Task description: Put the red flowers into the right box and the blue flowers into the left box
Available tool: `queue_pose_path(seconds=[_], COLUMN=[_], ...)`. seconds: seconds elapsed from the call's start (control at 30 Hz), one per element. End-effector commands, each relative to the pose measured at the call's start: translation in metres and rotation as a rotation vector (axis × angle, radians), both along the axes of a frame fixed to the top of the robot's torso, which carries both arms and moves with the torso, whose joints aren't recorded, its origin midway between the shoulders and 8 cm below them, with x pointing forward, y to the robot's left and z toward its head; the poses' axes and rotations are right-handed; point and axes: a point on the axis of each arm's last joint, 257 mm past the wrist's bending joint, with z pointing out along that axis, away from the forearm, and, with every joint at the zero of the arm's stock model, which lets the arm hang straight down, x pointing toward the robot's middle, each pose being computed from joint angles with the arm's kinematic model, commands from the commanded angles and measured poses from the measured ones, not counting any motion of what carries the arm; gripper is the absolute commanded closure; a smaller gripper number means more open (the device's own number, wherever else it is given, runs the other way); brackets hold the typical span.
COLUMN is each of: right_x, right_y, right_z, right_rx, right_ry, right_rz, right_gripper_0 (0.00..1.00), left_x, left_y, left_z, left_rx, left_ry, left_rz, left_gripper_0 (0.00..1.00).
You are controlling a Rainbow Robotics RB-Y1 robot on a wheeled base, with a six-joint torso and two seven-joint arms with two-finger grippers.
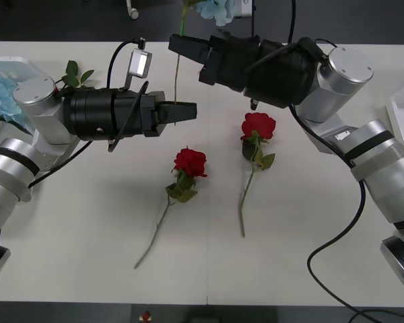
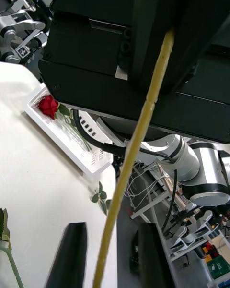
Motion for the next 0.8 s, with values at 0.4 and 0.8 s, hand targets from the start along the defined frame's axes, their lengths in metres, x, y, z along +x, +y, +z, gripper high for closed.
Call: queue_pose_path(seconds=[0.4, 0.8], right_x=[-0.006, 0.0], right_y=[0.008, 0.005], right_z=[0.022, 0.024], right_rx=[0.019, 0.017], right_ry=[-0.012, -0.024], right_rz=[0.029, 0.004], right_gripper_0=[0.99, 0.0], left_x=[0.001, 0.005], left_y=[-0.008, 0.005], left_z=[0.019, 0.021], left_rx=[0.004, 0.014], left_ry=[-0.099, -0.102], left_rz=[-0.012, 0.002], left_gripper_0=[1.0, 1.0])
